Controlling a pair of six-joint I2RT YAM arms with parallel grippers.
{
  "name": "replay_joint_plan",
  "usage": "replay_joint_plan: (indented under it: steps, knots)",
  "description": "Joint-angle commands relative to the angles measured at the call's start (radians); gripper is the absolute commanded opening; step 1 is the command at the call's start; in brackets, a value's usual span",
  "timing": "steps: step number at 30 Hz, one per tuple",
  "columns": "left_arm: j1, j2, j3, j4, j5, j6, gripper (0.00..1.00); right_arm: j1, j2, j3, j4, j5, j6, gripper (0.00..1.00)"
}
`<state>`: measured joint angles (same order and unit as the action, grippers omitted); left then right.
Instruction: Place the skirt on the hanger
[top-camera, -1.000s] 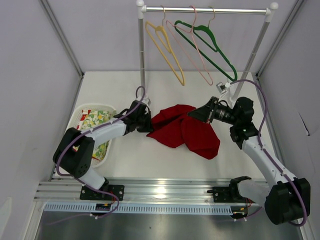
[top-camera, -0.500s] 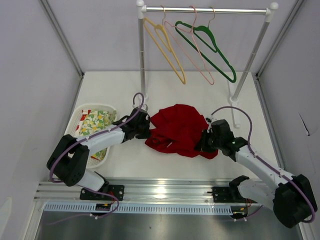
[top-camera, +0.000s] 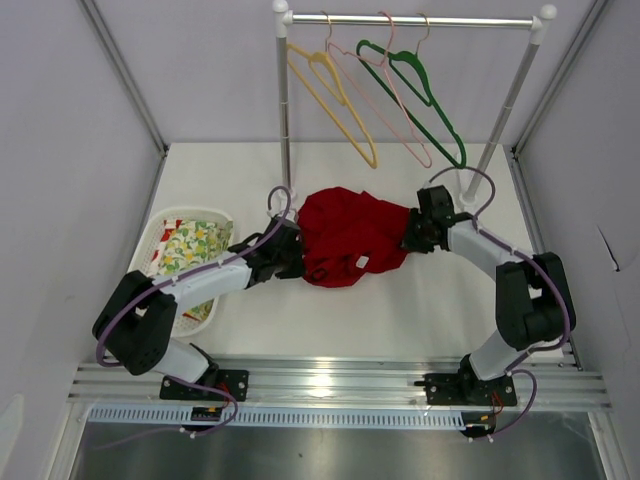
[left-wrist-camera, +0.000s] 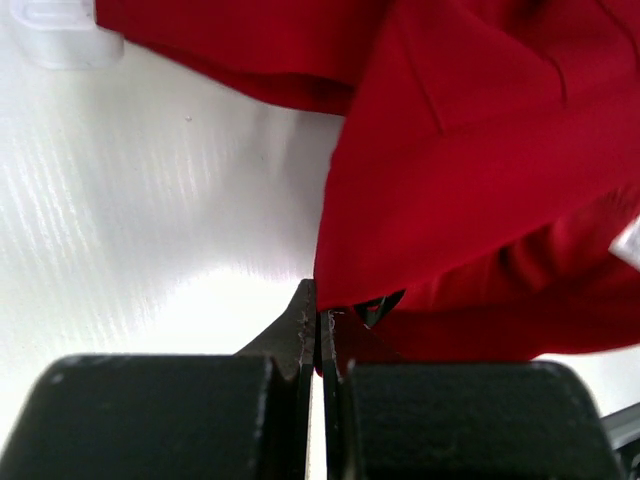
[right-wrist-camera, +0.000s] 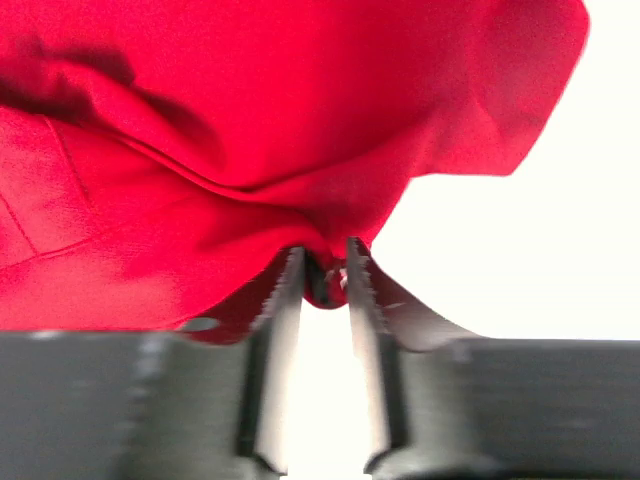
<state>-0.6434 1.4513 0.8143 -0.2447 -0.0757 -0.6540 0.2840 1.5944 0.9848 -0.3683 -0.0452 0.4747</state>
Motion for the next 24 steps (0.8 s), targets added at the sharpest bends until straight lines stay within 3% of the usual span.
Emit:
replay_joint_plan:
  steps: [1,6,9,15,19,24]
  knots:
    - [0.013,-0.022,0.043,-0.013,-0.045,0.001,0.0,0.0,0.038,0.126,-0.012,0.056,-0.061,0.32]
    - [0.014,-0.012,0.046,0.005,-0.026,0.019,0.0,0.11,-0.043,0.052,-0.046,0.114,-0.038,0.63]
    - [0.013,0.01,0.062,0.012,0.003,0.036,0.03,0.164,-0.164,-0.061,-0.05,0.157,0.008,0.71]
    - [0.013,0.034,0.088,0.013,0.01,0.05,0.13,0.27,-0.382,-0.147,-0.098,0.24,0.082,0.77]
    - [0.014,0.046,0.111,0.002,0.024,0.062,0.24,0.343,-0.43,-0.129,-0.144,0.295,0.1,0.77]
    - [0.014,0.031,0.115,-0.004,0.037,0.08,0.42,0.346,-0.424,-0.113,-0.15,0.289,0.087,0.76]
